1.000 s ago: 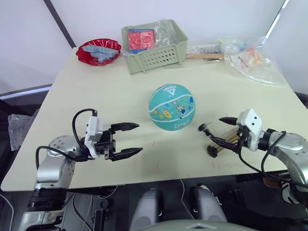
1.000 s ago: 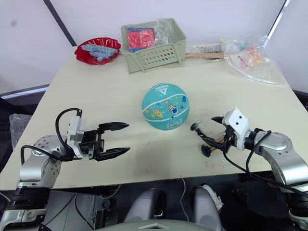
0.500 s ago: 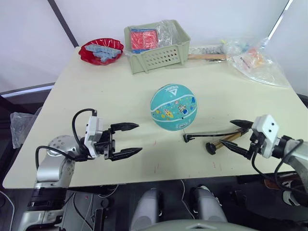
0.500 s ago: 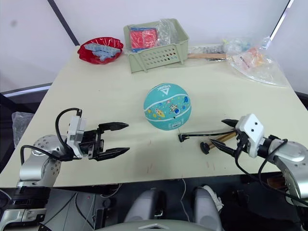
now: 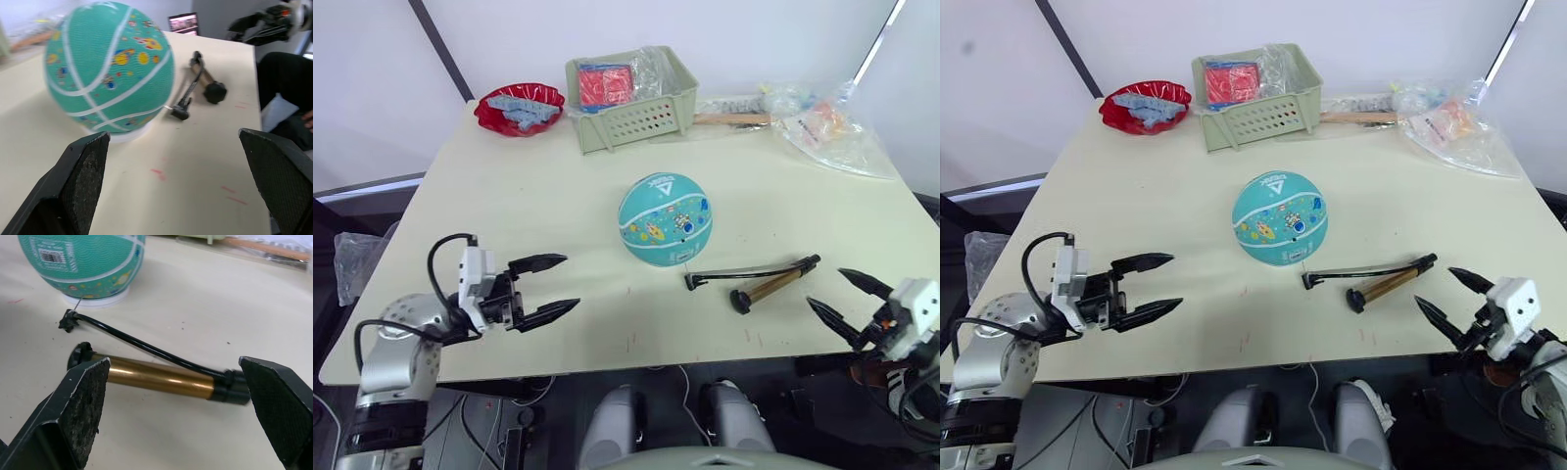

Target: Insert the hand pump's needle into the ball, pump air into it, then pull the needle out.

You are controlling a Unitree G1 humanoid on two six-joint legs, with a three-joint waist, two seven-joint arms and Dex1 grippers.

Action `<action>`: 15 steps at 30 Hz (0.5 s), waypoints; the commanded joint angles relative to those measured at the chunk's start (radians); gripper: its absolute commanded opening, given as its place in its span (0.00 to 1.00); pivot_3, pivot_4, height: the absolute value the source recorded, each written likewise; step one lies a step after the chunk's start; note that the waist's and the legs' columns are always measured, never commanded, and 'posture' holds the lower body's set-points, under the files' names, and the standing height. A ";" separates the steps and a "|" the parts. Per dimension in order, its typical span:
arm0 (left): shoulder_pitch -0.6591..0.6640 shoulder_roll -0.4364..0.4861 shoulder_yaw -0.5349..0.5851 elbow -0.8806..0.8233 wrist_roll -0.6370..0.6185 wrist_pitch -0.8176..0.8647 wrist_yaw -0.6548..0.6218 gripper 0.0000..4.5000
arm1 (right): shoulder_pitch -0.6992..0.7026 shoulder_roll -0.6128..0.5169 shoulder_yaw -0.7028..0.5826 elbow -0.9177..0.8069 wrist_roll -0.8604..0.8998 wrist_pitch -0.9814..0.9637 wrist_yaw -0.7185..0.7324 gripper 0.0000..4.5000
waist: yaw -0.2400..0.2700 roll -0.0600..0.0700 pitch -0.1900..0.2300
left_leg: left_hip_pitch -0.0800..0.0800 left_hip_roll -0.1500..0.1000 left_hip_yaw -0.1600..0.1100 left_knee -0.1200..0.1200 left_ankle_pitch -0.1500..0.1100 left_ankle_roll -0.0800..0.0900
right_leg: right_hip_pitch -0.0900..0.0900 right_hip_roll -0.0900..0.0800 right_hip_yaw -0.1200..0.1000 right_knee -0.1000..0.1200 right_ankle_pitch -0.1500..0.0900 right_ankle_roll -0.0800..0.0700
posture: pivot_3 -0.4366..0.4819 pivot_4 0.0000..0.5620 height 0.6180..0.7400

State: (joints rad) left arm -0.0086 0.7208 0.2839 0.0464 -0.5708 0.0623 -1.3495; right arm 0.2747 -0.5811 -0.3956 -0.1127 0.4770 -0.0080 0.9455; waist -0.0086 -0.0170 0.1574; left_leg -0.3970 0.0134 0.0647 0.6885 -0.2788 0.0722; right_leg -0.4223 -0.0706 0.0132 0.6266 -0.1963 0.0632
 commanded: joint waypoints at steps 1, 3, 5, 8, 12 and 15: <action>0.035 0.008 0.058 -0.001 0.002 -0.023 0.035 1.00 | 0.005 -0.014 -0.053 0.042 0.035 -0.047 0.046 0.99 | 0.000 0.000 0.000 | 0.000 0.000 0.000 0.000 0.000 0.000 | 0.000 0.000 0.000 0.000 0.000 0.000 | 0.48 0.27 0.98; 0.059 0.006 0.070 0.003 0.006 -0.027 0.052 1.00 | 0.005 -0.017 -0.069 0.073 0.047 -0.052 0.059 0.99 | 0.000 0.000 0.000 | 0.000 0.000 0.000 -0.001 0.000 0.000 | 0.000 0.000 0.000 0.000 0.000 0.000 | 0.48 0.27 0.98; 0.079 0.003 0.084 0.014 0.006 -0.033 0.063 1.00 | 0.006 -0.023 -0.083 0.100 0.057 -0.060 0.076 0.99 | 0.000 0.000 0.000 | 0.000 0.000 0.000 -0.001 0.000 0.000 | 0.000 -0.001 0.000 0.000 0.000 0.000 | 0.48 0.27 0.98; 0.125 -0.005 0.119 0.047 0.020 -0.053 0.094 1.00 | 0.007 -0.041 -0.111 0.152 0.069 -0.071 0.106 0.99 | 0.000 0.000 0.000 | 0.000 0.000 0.000 -0.001 0.000 0.000 | 0.000 -0.001 0.000 0.000 0.000 0.000 | 0.48 0.27 0.98; 0.175 -0.015 0.143 0.082 0.059 -0.095 0.148 1.00 | -0.001 -0.064 -0.138 0.227 0.077 -0.084 0.148 0.99 | 0.000 0.000 0.000 | 0.000 0.001 0.000 -0.002 0.000 0.000 | -0.001 -0.003 0.000 -0.001 0.000 -0.001 | 0.48 0.27 0.98; 0.191 -0.021 0.151 0.098 0.071 -0.088 0.197 1.00 | -0.010 -0.077 -0.152 0.279 0.088 -0.106 0.186 0.99 | 0.001 0.000 0.000 | 0.000 0.001 0.000 -0.002 0.000 -0.001 | -0.001 -0.007 0.000 -0.001 0.000 -0.001 | 0.48 0.27 0.98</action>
State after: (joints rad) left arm 0.1795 0.6968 0.3983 0.1473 -0.5032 -0.0106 -1.1757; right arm 0.2712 -0.6396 -0.4959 0.1563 0.5404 -0.0865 1.1091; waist -0.0076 -0.0166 0.1573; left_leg -0.3967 0.0142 0.0646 0.6866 -0.2791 0.0717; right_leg -0.4229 -0.0781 0.0130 0.6260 -0.1964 0.0625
